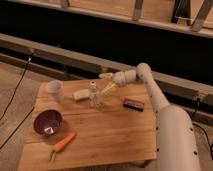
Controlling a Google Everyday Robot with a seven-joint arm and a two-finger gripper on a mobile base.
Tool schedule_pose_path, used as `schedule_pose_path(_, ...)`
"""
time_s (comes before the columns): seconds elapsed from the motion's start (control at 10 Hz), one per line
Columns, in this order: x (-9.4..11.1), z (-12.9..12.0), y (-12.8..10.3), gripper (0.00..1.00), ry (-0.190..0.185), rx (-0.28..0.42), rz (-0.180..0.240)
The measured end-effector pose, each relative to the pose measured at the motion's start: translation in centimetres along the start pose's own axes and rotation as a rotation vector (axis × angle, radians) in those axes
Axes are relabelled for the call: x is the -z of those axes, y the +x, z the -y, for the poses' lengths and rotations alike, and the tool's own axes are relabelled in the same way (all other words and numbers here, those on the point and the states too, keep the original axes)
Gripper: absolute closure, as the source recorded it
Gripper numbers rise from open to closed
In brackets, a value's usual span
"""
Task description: Stand the bottle upright
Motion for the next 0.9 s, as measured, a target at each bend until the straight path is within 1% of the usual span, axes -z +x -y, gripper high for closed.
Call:
schedule_pose_path(0.1,1.2,0.5,0.0,0.2,0.035,0.004,-0.056)
schedule_pose_path(0.3,3.4,0.9,0.2,0.2,0.093,-0.003,-0.171)
schedule_pose_path(0.4,4.5,1.0,0.2,0.2,0.127,-0.013,-0.239)
schedule_pose_path(0.5,6.0,0.8,-0.1,0.2,0.172,-0.031,-0.329)
schedule_pose_path(0.6,6.9,0.4,-0.3,0.2,0.199,-0.046,-0.387)
schedule_pose_path(0.8,9.3,-0.7,-0.6,0.2,0.281,-0.093,-0.546)
schedule_pose_path(0.9,10.5,-1.3,-0.6,0.2,0.336,-0.123,-0.644)
